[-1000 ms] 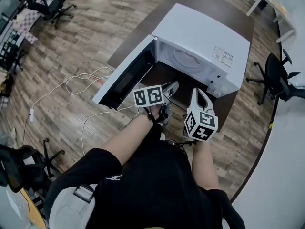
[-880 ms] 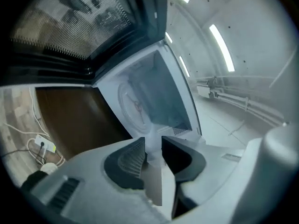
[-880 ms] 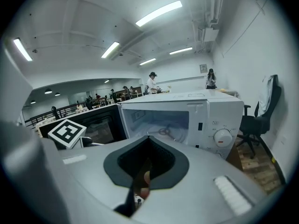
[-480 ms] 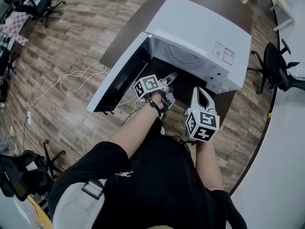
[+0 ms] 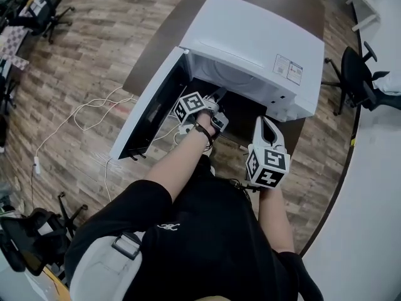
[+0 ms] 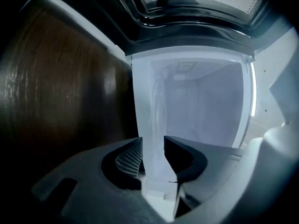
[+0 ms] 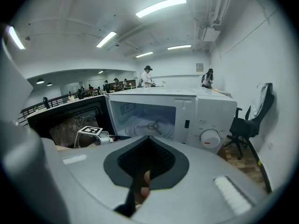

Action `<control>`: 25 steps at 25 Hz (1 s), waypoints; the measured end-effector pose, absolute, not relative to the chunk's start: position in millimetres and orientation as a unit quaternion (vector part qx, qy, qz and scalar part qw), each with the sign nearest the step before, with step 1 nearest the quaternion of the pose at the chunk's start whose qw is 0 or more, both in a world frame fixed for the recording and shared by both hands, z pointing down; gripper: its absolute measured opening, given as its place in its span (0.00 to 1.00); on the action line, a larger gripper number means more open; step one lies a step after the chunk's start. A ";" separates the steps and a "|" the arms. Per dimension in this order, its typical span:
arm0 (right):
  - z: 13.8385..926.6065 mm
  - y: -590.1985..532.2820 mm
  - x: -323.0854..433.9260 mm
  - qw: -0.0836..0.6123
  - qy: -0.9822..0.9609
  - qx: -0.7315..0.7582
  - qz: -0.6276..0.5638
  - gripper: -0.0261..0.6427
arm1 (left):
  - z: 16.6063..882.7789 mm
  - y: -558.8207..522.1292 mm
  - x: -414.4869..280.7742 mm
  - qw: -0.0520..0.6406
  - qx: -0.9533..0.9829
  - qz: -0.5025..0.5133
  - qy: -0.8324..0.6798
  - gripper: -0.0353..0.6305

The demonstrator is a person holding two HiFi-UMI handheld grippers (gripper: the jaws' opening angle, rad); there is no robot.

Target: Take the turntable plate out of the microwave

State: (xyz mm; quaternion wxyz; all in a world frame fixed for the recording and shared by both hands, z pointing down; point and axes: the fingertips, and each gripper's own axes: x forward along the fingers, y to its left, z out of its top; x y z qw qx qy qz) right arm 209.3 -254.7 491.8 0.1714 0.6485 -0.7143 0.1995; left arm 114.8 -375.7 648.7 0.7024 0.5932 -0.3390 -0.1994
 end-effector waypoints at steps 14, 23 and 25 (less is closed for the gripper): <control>499.2 -271.0 214.1 0.168 -0.706 0.655 0.210 0.05 | 650.8 -398.8 116.3 0.714 0.578 -0.204 -0.338 0.26; 498.3 -277.6 218.1 0.165 -0.701 0.661 0.210 0.05 | 651.9 -405.1 117.0 0.724 0.567 -0.197 -0.341 0.26; 499.5 -279.0 219.0 0.164 -0.700 0.662 0.211 0.05 | 653.3 -405.4 117.5 0.724 0.567 -0.188 -0.343 0.26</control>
